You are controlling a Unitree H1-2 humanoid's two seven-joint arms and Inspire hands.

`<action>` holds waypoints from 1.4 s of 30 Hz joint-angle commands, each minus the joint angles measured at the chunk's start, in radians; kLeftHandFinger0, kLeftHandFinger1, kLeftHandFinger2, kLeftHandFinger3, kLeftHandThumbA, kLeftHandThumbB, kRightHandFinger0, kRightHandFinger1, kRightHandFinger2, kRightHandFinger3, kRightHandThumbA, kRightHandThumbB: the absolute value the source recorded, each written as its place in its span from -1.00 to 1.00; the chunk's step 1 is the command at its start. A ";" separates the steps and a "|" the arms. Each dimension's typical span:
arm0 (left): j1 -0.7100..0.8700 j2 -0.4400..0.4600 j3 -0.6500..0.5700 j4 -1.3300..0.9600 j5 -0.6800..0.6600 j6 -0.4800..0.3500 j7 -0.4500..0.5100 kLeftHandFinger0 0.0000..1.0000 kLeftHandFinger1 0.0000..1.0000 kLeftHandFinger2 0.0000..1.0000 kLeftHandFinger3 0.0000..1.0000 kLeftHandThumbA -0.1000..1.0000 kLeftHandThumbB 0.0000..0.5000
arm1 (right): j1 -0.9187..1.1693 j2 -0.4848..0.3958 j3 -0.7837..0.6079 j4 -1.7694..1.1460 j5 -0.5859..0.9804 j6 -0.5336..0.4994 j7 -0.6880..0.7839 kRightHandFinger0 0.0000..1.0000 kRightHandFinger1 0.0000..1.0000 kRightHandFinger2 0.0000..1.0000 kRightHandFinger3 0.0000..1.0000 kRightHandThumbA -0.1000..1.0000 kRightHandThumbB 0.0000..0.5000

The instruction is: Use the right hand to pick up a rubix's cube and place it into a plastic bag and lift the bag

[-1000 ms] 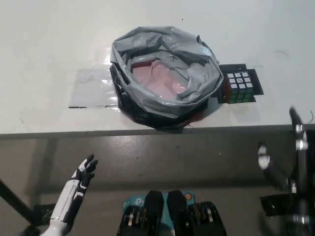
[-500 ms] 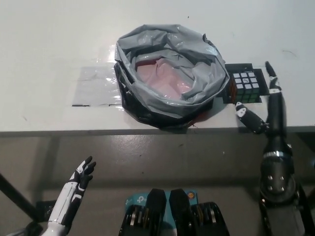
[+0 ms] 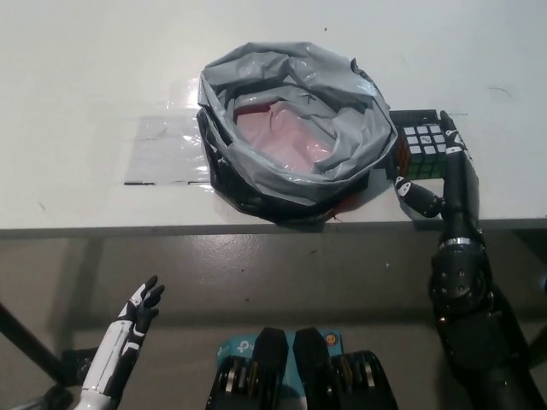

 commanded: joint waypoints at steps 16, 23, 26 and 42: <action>0.011 0.029 0.004 -0.009 0.015 -0.058 -0.008 1.00 1.00 1.00 1.00 1.00 -0.18 | -0.047 0.012 0.029 -0.042 0.011 0.002 -0.134 1.00 1.00 1.00 1.00 0.68 0.68; 0.010 0.033 0.000 -0.019 0.017 -0.055 -0.013 1.00 1.00 1.00 1.00 1.00 -0.09 | -0.046 0.027 0.012 -0.055 0.078 -0.023 -0.099 1.00 1.00 1.00 1.00 0.60 0.70; 0.009 0.035 -0.003 -0.021 0.024 -0.058 -0.012 1.00 1.00 1.00 1.00 1.00 -0.04 | -0.050 0.031 0.014 -0.048 0.091 -0.024 -0.093 1.00 1.00 1.00 1.00 0.64 0.72; 0.013 0.042 -0.015 -0.041 0.049 -0.060 -0.014 1.00 1.00 1.00 1.00 1.00 0.04 | -0.120 0.026 0.007 0.106 0.158 -0.047 -0.090 1.00 1.00 1.00 1.00 0.60 0.69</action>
